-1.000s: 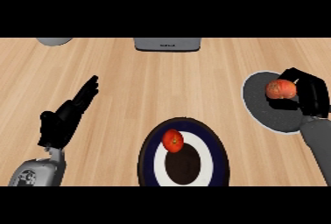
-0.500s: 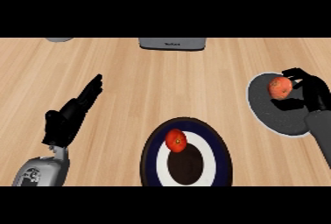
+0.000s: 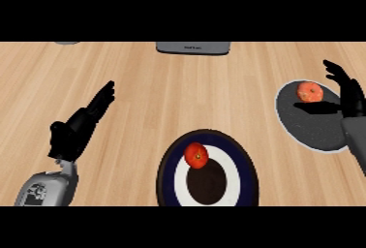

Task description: Pick the squash from the plate and place it in the pan

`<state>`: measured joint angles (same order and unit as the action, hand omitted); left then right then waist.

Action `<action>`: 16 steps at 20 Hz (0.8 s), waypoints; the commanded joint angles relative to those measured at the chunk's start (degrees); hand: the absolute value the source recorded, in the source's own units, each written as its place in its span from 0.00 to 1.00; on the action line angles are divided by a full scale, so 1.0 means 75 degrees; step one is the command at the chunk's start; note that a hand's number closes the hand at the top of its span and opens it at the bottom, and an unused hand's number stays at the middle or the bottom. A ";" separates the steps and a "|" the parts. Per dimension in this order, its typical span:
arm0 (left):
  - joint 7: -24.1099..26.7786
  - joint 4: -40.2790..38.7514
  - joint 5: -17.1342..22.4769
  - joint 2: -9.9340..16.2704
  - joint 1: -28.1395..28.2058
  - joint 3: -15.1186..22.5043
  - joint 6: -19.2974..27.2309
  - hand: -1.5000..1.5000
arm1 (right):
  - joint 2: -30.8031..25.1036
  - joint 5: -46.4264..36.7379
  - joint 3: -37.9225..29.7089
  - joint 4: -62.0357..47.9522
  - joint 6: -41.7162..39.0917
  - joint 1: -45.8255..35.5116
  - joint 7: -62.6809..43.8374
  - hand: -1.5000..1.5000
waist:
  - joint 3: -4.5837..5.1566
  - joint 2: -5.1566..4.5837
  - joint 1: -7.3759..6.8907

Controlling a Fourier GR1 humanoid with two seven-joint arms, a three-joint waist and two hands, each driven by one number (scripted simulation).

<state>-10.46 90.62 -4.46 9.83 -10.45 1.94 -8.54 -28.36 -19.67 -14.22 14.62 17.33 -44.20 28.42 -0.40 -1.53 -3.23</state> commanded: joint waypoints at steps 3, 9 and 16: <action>-0.0024 0.0022 -0.0049 -0.0140 0.0038 0.0055 0.0102 0.50 | -0.0167 0.1258 -0.1209 -0.0186 -0.1128 -0.0117 0.0933 0.00 | 0.0000 0.0007 0.0026; 0.0048 -0.0199 0.0029 -0.0062 -0.0169 -0.0055 -0.0028 0.50 | -0.0730 0.1722 -0.1630 -0.0640 -0.3021 0.0470 0.1685 0.00 | -0.0002 -0.0019 0.0077; 0.0202 -0.0174 0.0047 0.0039 0.0248 -0.0163 -0.0115 0.50 | -0.1222 0.1854 -0.1769 -0.0556 -0.4244 0.1546 0.3459 0.00 | 0.0015 0.0082 0.0206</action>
<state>-10.52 90.38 -4.76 9.45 -9.79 1.51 -8.33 -36.04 -6.62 -26.62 10.36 -10.31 -36.17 48.14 -0.35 -1.15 -2.15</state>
